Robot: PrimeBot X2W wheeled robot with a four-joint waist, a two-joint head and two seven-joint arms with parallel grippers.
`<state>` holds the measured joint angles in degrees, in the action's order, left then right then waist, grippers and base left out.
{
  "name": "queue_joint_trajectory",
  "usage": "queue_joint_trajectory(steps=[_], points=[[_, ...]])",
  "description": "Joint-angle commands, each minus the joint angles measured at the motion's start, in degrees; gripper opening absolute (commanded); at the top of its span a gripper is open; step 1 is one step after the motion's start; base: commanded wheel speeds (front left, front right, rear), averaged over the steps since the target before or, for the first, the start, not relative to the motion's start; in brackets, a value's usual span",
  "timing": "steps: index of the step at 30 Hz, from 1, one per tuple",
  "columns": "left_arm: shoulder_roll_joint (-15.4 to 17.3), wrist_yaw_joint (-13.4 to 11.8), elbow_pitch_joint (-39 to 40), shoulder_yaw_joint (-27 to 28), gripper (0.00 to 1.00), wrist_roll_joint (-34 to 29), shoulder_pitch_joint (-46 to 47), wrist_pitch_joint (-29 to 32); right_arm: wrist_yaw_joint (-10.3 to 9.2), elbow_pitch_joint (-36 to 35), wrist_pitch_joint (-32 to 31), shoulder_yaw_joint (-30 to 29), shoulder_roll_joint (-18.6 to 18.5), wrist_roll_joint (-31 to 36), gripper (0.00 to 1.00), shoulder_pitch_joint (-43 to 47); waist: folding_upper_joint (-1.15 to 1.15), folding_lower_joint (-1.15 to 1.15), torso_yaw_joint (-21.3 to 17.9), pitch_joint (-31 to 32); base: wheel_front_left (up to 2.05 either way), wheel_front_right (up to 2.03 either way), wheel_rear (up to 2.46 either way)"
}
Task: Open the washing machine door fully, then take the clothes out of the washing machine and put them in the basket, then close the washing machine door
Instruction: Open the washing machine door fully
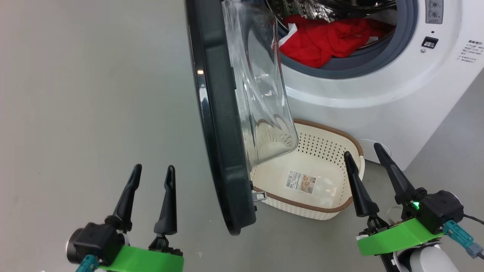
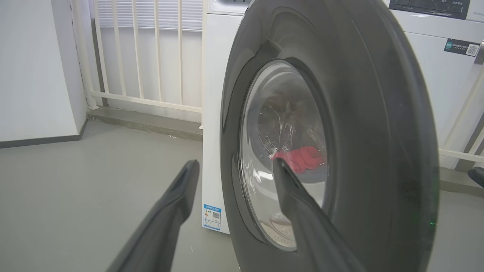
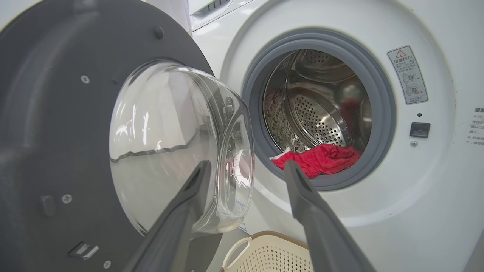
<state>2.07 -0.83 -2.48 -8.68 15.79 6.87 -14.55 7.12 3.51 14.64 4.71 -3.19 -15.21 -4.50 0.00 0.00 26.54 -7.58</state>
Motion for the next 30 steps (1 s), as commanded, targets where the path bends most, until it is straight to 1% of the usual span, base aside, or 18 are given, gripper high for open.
queue_joint_trajectory(steps=[1,10,11,12,13,14,20,25,30], points=[[0.8,-0.5,1.3,1.9,1.0,0.3,0.2,-0.4,0.36,-1.8,0.4,1.6,0.3,-0.7,1.0,0.0,0.0,0.0,-0.1,-0.1,0.0,0.0,0.0],[0.8,-0.7,1.2,1.9,1.0,0.9,0.5,-0.4,0.36,-2.4,0.4,1.3,0.3,-0.8,1.0,0.0,0.0,0.0,0.1,-0.1,0.0,0.0,0.0],[0.8,-0.7,1.2,1.9,0.78,1.1,0.5,-0.4,0.36,-2.4,0.4,1.3,0.3,-0.8,1.0,0.0,0.0,0.0,0.1,-0.1,0.0,0.0,0.0],[0.8,-0.6,1.2,1.9,0.48,1.2,0.5,-0.4,0.36,-2.4,0.4,1.3,0.3,-0.9,1.0,0.0,0.0,0.0,0.2,-0.1,0.0,0.0,0.0],[0.8,-0.6,1.2,1.9,0.29,1.3,0.5,-0.4,0.36,-2.3,0.4,1.4,0.3,-1.1,1.0,0.0,0.0,0.0,0.2,-0.1,0.0,0.0,0.0],[0.8,-0.6,1.4,2.0,0.0,1.6,0.6,-0.4,0.36,-2.3,0.4,1.4,0.3,-1.1,1.0,0.1,0.0,0.0,0.2,-0.1,0.0,0.0,0.0],[0.8,-0.4,4.8,2.1,0.0,1.6,1.3,-0.4,0.36,-2.1,0.4,1.6,0.3,-1.5,1.0,0.0,0.0,0.0,0.1,-0.4,0.0,0.0,0.0],[0.8,-0.5,11.0,1.7,0.0,1.1,2.5,-0.4,0.36,-2.1,0.4,1.6,0.3,-1.8,1.0,-0.2,0.0,0.0,-0.2,-0.5,0.0,0.0,0.0],[0.8,0.2,17.8,0.2,0.0,0.1,3.7,-0.4,0.36,-2.0,0.4,1.6,0.3,-2.1,1.0,-0.2,0.0,0.0,-0.5,-0.5,0.0,0.0,0.0]])
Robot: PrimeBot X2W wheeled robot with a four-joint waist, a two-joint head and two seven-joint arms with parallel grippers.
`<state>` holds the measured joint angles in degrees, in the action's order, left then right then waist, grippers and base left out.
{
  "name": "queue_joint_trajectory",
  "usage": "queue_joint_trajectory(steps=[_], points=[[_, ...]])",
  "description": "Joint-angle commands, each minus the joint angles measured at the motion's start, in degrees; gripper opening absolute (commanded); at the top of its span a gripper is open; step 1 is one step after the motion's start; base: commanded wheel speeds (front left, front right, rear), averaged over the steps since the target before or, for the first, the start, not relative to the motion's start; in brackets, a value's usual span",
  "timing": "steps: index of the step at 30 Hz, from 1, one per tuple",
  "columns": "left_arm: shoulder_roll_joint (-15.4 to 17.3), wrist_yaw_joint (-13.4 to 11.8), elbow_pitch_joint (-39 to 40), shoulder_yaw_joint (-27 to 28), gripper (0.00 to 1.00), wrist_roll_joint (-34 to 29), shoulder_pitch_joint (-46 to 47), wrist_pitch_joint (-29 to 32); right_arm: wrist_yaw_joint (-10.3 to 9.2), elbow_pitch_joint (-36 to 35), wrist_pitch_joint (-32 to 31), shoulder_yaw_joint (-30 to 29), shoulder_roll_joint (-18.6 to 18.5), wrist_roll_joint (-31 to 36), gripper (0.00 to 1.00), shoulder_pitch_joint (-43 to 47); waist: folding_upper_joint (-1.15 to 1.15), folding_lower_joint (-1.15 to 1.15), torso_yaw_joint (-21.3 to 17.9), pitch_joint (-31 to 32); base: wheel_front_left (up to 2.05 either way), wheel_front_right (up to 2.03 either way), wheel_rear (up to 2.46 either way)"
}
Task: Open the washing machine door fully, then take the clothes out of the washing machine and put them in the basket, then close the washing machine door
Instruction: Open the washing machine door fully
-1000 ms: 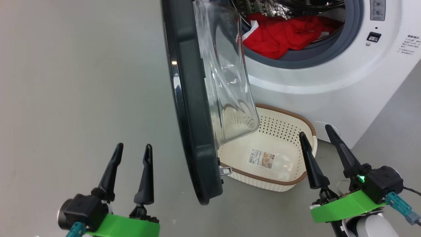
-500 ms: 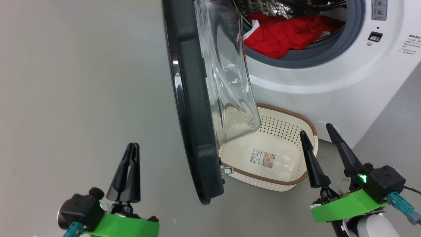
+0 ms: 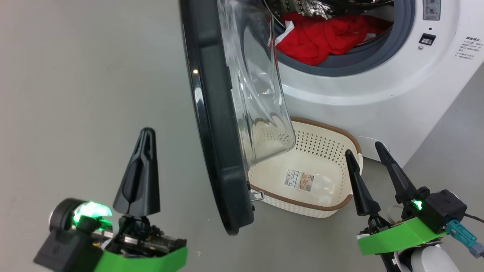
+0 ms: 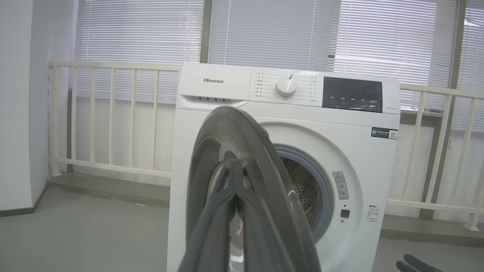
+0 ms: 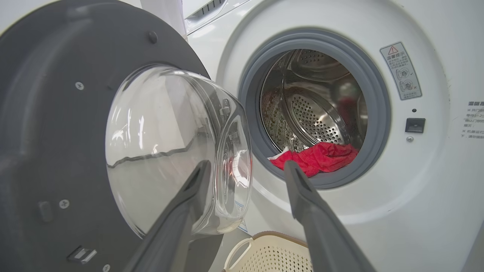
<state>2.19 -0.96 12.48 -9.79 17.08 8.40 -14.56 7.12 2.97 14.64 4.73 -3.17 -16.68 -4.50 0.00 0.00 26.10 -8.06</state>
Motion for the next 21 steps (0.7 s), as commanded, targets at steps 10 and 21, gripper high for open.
queue_joint_trajectory(steps=[10,21], points=[[0.7,5.3,6.7,-8.5,0.0,-3.5,3.6,-0.4,0.36,-1.5,0.4,1.9,0.3,-1.3,1.0,-0.5,0.0,0.0,-0.9,-0.3,0.0,0.0,0.0],[0.8,6.4,-2.4,-14.3,0.0,-3.4,4.6,3.0,0.36,-1.7,0.4,1.9,0.3,-1.5,1.0,-0.6,0.0,0.0,-2.5,-0.7,0.0,0.0,0.0]])
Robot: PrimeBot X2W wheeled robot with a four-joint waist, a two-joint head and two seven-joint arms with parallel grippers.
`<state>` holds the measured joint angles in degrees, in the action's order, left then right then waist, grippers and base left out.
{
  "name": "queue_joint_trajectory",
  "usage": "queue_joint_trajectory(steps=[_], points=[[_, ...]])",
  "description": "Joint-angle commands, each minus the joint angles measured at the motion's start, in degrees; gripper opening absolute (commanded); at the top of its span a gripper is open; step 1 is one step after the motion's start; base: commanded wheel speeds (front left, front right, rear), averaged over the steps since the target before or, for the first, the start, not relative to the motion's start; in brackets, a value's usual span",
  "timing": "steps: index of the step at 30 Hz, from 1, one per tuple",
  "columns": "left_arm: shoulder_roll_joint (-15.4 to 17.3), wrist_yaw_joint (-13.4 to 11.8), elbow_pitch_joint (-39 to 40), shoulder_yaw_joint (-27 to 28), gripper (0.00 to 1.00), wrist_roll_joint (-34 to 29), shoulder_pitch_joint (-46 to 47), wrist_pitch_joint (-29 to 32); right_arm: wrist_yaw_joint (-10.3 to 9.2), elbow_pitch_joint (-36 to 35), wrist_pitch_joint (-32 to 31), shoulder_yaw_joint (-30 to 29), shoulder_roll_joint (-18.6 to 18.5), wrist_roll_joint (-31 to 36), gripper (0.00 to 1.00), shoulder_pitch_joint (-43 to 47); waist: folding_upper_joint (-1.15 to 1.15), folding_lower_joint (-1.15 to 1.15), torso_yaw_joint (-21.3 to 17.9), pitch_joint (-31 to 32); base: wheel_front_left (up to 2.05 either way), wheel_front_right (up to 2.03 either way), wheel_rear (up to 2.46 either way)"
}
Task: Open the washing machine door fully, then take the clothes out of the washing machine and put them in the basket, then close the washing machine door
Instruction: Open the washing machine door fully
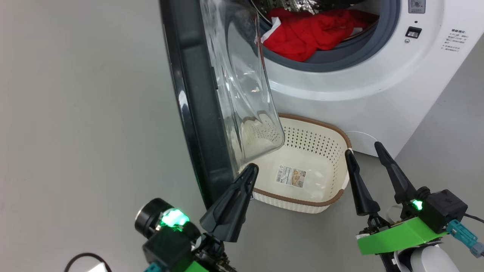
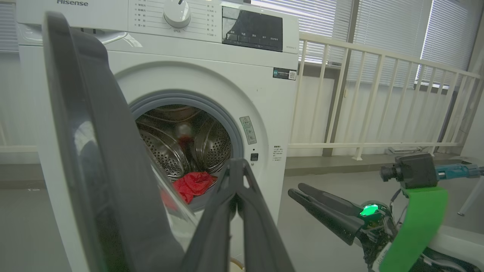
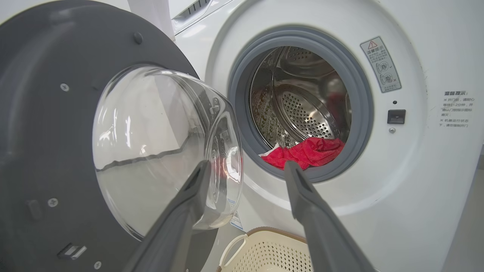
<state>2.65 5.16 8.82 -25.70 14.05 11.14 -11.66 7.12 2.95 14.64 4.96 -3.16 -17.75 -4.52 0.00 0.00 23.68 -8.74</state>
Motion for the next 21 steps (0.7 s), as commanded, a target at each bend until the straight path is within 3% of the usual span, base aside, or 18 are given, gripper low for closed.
queue_joint_trajectory(steps=[1,14,21], points=[[0.4,0.0,0.6,1.4,0.0,-0.2,2.1,0.6,0.36,-1.6,0.4,1.8,0.3,-0.5,1.0,-0.7,0.0,0.0,-0.2,-0.1,0.0,0.0,0.0],[0.3,-5.5,-4.3,2.4,0.0,-0.5,3.2,5.2,0.36,-1.8,0.4,1.6,0.3,-0.9,1.0,-0.5,0.0,0.0,-0.9,-0.5,0.0,0.0,0.0],[1.0,-7.2,-5.1,3.8,0.0,0.1,2.0,5.8,0.36,-1.8,0.4,1.5,0.3,-0.9,1.0,-0.2,0.0,0.0,0.6,-0.3,0.0,0.0,0.0]])
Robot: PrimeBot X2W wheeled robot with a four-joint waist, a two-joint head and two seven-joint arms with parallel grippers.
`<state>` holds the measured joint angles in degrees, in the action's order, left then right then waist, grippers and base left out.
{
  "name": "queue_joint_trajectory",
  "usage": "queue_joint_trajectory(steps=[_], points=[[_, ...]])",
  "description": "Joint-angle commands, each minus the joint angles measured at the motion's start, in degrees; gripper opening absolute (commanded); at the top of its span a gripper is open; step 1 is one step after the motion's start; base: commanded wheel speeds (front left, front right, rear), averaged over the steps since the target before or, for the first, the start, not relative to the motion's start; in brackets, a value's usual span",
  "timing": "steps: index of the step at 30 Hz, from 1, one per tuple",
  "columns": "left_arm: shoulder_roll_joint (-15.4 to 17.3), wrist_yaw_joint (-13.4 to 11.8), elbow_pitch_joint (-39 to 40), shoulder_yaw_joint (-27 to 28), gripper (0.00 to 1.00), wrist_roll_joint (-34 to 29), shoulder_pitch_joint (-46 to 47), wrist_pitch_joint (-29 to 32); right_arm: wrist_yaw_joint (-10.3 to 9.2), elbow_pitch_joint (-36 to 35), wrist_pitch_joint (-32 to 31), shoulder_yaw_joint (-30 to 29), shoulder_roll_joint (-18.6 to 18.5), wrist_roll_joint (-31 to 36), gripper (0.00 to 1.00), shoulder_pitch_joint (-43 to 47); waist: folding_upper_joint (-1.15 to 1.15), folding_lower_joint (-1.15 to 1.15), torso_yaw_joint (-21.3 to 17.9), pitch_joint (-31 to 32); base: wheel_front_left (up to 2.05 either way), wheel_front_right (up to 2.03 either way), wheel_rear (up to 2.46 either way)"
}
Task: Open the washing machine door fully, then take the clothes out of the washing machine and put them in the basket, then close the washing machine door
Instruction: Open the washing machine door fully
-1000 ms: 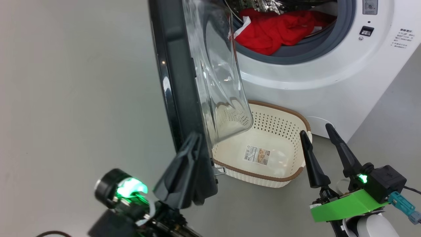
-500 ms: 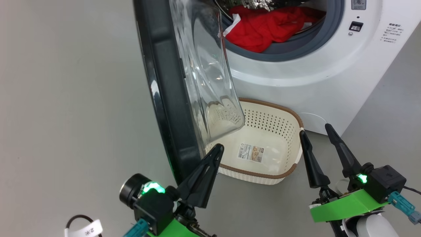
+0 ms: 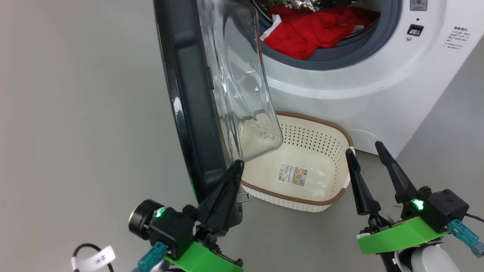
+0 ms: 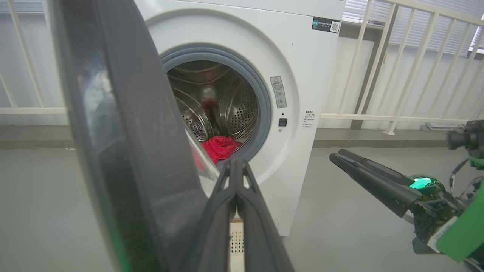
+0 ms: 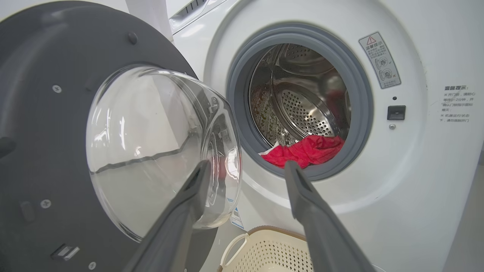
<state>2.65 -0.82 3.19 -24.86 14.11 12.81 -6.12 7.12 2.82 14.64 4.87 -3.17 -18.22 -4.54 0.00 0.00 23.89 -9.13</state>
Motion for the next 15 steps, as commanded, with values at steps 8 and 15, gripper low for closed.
queue_joint_trajectory(steps=[8,15], points=[[2.0,-2.9,0.2,5.0,0.0,0.8,-1.1,0.1,0.36,-1.6,0.4,1.9,0.3,-0.2,1.0,0.1,0.0,0.0,2.4,0.1,0.0,0.0,0.0],[3.4,-4.1,-0.1,7.3,0.0,1.5,-1.5,-0.2,0.36,-1.7,0.4,1.9,0.3,0.1,1.0,0.1,0.0,0.0,3.3,-0.2,0.0,0.0,0.0]])
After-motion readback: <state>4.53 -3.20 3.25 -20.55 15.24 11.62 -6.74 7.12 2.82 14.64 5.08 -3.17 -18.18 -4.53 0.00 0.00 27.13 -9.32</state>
